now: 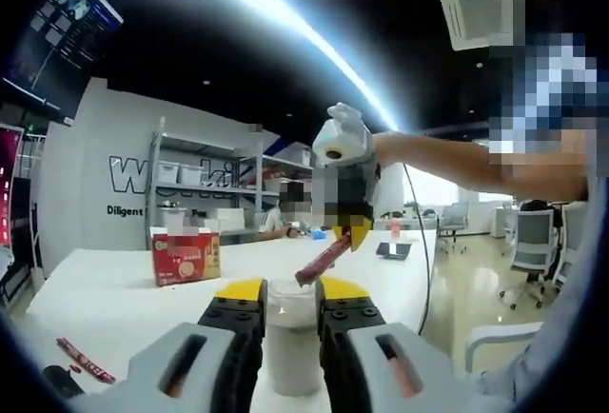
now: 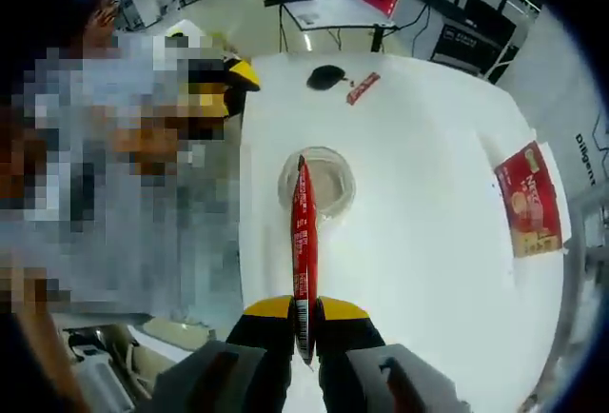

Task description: Tear open the coffee pouch, take out the coffee, and pour the coffee from the pouch into the cup

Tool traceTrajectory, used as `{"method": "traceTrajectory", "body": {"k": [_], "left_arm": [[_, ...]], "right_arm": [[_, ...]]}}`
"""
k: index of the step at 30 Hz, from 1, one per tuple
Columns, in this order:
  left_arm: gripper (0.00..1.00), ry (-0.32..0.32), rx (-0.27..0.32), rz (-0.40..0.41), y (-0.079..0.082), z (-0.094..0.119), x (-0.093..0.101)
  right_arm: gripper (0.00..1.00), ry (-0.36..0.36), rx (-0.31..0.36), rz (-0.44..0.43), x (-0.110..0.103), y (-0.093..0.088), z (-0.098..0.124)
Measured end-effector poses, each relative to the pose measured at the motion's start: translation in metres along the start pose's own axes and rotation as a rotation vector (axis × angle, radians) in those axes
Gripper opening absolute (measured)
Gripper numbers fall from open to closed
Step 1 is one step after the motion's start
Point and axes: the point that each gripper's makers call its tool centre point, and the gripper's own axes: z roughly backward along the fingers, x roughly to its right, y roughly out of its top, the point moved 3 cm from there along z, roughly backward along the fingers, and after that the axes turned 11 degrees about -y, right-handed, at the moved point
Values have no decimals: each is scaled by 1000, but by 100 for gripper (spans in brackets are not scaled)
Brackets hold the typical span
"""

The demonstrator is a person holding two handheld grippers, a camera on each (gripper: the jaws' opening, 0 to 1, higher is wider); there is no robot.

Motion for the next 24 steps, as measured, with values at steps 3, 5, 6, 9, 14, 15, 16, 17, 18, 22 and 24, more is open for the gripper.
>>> {"method": "traceTrajectory", "body": {"k": [3, 5, 6, 9, 14, 15, 16, 17, 18, 22, 24], "left_arm": [[23, -14, -3, 13, -4, -5, -2], [23, -71, 4, 62, -8, -16, 2], [23, -96, 11, 82, -7, -21, 2], [25, -158, -27, 90, -6, -40, -2], [26, -294, -154, 51, 3, -71, -7], [26, -325, -173, 47, 4, -77, -7], [26, -344, -197, 58, 2, -80, -5], [25, -376, -221, 55, 3, -86, -5], [25, -378, -228, 57, 4, -91, -9], [24, -449, -297, 100, 4, -101, -11], [24, -501, -342, 91, 1, -105, -7]], "right_arm": [[9, -10, -16, 3, 3, 3, 4], [9, -15, -21, 13, 4, 4, 8], [9, -14, -20, 17, 3, 5, 10], [9, -12, -15, 27, 2, 7, 11], [9, -29, -59, 75, 2, 4, 0], [9, -29, -66, 81, 2, 4, -1], [9, -32, -67, 85, 3, 6, -2], [9, -32, -70, 85, 5, 7, -2], [9, -29, -73, 88, 5, 8, -1], [9, -25, -80, 96, 5, 13, 1], [9, -25, -91, 99, 5, 14, 2]]}}
